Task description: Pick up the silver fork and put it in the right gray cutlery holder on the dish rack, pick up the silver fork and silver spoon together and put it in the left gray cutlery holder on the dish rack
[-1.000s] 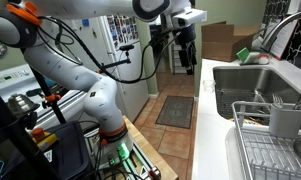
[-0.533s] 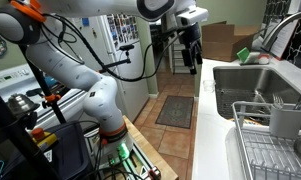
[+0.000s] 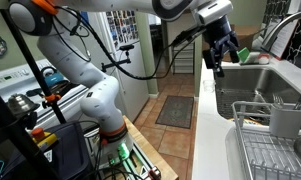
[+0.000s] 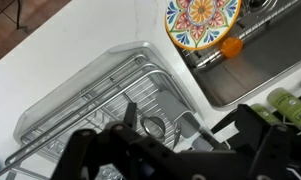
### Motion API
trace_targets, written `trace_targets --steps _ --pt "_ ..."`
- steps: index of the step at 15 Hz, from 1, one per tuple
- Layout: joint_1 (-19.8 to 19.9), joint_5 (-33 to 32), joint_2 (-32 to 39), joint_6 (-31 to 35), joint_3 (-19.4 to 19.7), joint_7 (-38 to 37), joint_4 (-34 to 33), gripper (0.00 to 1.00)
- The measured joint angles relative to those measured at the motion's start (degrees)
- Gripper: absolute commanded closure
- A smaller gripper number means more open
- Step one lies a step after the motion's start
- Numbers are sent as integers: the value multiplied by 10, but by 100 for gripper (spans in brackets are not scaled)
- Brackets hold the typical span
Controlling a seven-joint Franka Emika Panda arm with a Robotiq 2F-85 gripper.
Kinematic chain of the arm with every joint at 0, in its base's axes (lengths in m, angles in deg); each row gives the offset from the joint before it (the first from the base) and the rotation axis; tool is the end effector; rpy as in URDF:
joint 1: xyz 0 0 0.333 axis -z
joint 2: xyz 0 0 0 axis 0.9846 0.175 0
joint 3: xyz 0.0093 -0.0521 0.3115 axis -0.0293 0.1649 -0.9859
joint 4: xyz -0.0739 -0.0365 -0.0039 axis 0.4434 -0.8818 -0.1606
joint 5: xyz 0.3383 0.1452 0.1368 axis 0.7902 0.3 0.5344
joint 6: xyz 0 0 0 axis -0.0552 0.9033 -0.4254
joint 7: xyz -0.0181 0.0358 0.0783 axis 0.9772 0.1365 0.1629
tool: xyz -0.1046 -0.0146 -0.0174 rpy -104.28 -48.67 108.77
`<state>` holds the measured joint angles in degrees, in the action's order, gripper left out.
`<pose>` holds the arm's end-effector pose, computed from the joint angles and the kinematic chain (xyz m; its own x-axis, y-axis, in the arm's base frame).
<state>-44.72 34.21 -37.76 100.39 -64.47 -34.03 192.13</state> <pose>0.3051 -0.3172 0.5683 -0.0363 -0.9602 0.2770 -0.9669 -0.0363 -0.2527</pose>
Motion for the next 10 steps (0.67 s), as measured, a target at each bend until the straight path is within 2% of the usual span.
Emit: trace_targets --steps 5,10 --pt "32 -37 76 32 3 -133 -32 0" --pt "29 -38 122 55 25 -148 -56 0"
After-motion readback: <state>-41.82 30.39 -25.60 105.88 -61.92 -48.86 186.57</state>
